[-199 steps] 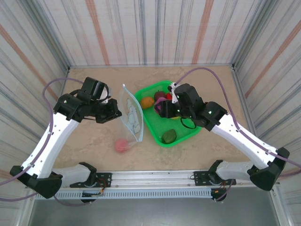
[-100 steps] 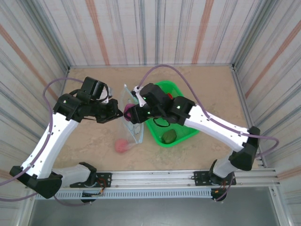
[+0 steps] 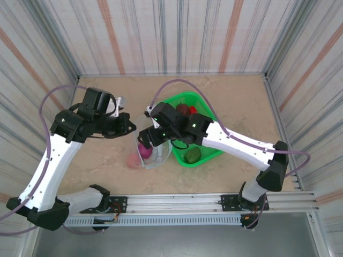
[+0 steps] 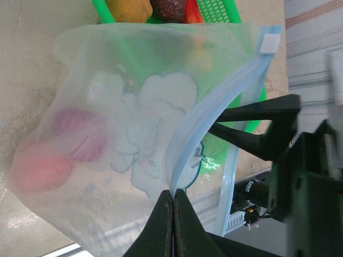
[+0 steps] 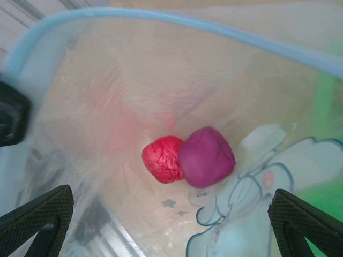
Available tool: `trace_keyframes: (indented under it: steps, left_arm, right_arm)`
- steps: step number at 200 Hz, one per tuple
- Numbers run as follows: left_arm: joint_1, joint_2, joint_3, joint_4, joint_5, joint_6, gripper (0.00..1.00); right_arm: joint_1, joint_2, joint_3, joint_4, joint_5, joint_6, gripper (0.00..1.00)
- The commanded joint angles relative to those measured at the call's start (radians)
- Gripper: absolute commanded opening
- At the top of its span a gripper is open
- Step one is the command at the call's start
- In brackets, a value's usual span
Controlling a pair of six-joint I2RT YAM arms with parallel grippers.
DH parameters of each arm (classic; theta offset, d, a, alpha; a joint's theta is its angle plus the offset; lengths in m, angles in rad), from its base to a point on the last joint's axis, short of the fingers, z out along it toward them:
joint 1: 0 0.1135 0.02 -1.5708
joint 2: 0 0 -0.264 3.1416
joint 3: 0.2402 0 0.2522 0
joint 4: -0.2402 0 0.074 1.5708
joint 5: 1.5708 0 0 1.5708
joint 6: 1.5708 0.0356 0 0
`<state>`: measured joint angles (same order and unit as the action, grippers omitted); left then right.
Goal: Place the food in the zip-top bag and seal the zipper
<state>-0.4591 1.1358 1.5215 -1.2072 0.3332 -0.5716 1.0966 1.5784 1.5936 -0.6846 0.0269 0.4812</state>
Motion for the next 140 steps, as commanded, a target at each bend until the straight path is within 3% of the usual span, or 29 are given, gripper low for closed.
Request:
trace_keyframes:
  steps: [1, 61, 96, 140]
  left_arm:
    - [0.004, -0.013, -0.008, -0.004, 0.025, 0.031, 0.0]
    - [0.014, -0.034, -0.055, 0.001, -0.028, -0.027, 0.0]
    - [0.041, -0.049, -0.063, 0.001, -0.025, -0.034, 0.0]
    - [0.058, -0.067, -0.076, -0.005, -0.049, -0.029, 0.0]
  right_arm:
    - [0.001, -0.074, 0.022, -0.028, 0.04, -0.021, 0.95]
    - [-0.022, -0.187, -0.023, -0.01, 0.063, -0.053, 0.99]
    - [-0.15, -0.301, -0.155, 0.065, -0.096, -0.033, 0.99]
    - [-0.362, -0.393, -0.315, 0.042, -0.079, 0.027, 0.99]
